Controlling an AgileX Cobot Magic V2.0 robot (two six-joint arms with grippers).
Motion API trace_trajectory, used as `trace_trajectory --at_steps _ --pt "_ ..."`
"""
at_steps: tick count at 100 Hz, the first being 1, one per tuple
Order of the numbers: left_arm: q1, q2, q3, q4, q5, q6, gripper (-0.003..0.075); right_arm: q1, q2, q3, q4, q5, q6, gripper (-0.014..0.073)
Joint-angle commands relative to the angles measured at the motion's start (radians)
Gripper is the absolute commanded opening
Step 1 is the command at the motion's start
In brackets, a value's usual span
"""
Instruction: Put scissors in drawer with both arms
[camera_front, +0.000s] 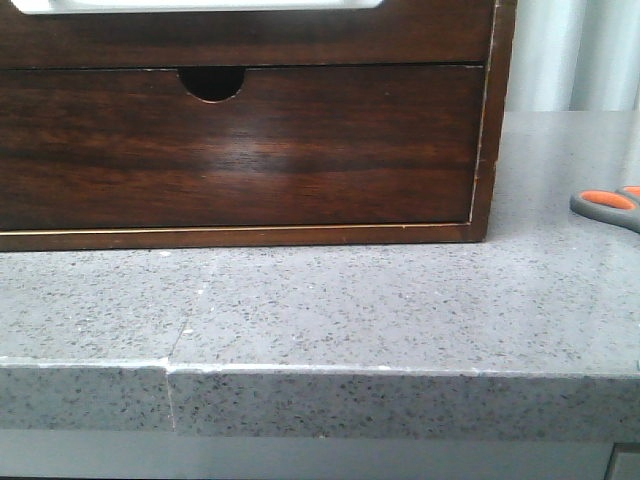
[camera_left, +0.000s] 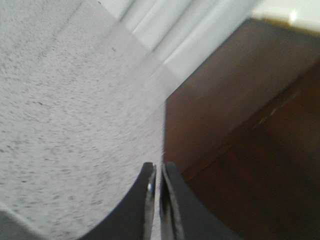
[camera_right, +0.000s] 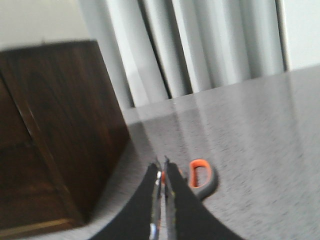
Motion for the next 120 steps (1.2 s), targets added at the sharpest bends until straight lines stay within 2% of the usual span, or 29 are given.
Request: trace_trajectory --at_steps 1,12,17,36,55,60,68,79,86,93,110,120 --pt "0.003 -0.033 0.021 -0.188 -0.094 -0.009 -0.0020 -0.006 -0.028 0.031 0.171 -0.085 -0.001 -0.0045" --pt "0.003 -0.033 0.016 -0.441 -0.107 -0.009 -0.0020 -0.006 -0.028 -0.004 0.240 -0.061 -0.001 -0.0045" --pt "0.003 -0.033 0.004 -0.497 -0.102 -0.009 -0.0020 -0.006 -0.026 -0.041 0.240 -0.021 -0.001 -0.0045" --pt "0.002 0.044 -0.168 -0.403 0.094 0.100 -0.0020 -0.006 0.081 -0.220 0.229 0.144 -0.001 -0.0044" --pt "0.002 0.317 -0.369 -0.348 0.275 0.106 -0.0011 -0.006 0.300 -0.376 0.236 0.214 -0.001 -0.0028" --pt "-0.001 0.387 -0.412 -0.352 0.332 0.106 0.0023 -0.006 0.344 -0.413 0.266 0.242 -0.001 0.0012" --pt "-0.033 0.472 -0.463 -0.394 0.377 0.106 0.0142 -0.006 0.400 -0.462 0.356 0.308 -0.001 0.0130" --pt "-0.073 0.581 -0.506 -0.456 0.442 0.107 0.0315 -0.006 0.458 -0.499 0.509 0.367 -0.001 0.0384" --pt "-0.098 0.646 -0.518 -0.509 0.478 0.114 0.0358 -0.006 0.480 -0.503 0.550 0.366 -0.001 0.0482" --pt "-0.126 0.704 -0.520 -0.625 0.498 0.187 0.0357 -0.006 0.489 -0.503 0.554 0.366 -0.001 0.0498" --pt "-0.216 0.831 -0.522 -1.076 0.535 0.437 0.0356 -0.006 0.490 -0.503 0.552 0.366 -0.001 0.0498" --pt "-0.270 0.902 -0.563 -1.086 0.538 0.453 0.0356 -0.006 0.490 -0.503 0.550 0.366 -0.001 0.0498"
